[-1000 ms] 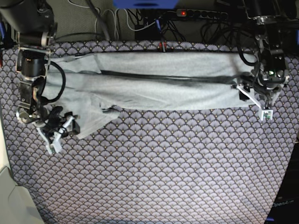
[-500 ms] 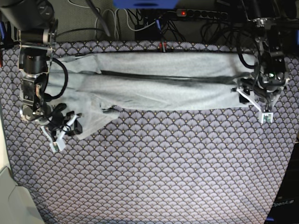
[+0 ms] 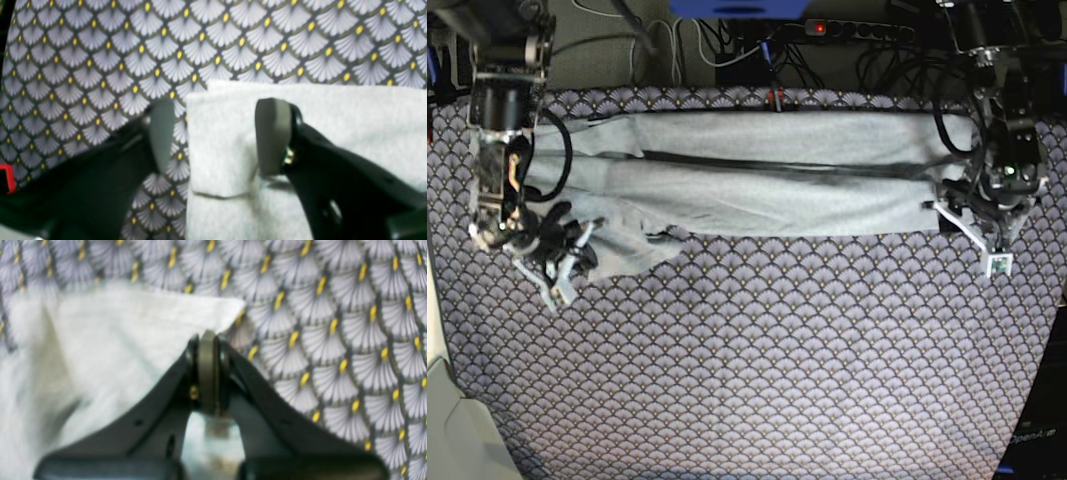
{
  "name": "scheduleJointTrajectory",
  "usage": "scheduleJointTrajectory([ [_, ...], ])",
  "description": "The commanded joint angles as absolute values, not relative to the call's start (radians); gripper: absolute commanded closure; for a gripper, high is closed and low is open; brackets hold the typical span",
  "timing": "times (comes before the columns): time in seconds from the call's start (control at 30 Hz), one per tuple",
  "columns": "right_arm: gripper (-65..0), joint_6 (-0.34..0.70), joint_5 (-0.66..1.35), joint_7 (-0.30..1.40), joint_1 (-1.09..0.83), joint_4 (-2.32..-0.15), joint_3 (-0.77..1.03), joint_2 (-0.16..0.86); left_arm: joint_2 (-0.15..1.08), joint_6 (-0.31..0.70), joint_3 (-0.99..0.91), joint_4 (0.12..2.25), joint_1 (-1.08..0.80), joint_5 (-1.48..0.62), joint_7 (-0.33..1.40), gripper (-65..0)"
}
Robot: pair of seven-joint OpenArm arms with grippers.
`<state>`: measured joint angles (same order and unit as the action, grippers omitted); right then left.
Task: Fold the T-shirt properly
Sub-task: 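Grasp the sleeve end with the right gripper and tuck it inward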
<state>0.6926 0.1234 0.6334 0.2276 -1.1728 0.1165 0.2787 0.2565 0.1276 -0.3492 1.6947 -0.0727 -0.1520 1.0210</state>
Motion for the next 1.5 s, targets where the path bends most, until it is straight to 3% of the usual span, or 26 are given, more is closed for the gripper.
scheduleJointTrajectory([
  [0.0,0.0,0.698,0.145,0.613,0.232,-1.26,0.122,0.291,0.269,0.125,-0.354,1.71,-0.064,-0.15,1.01,-37.2],
  [0.2,0.0,0.698,0.145,0.691,0.117,-1.547,0.124,0.289,0.269,0.125,-0.354,1.71,-0.062,-0.15,1.01,-37.2],
  [0.63,0.0,0.698,0.145,0.725,-0.147,-1.862,0.269,0.288,0.269,0.131,-0.36,1.647,-0.062,-0.15,1.001,-37.2],
  [1.2,0.0,0.698,0.145,0.725,-0.32,-1.919,0.496,0.191,0.271,0.131,-0.36,1.626,-0.064,-0.151,1.0,-37.2],
  [1.47,0.0,0.698,0.145,0.717,-0.381,-1.917,0.492,0.157,0.272,0.133,-0.36,1.626,-0.067,-0.153,1.0,-37.2],
])
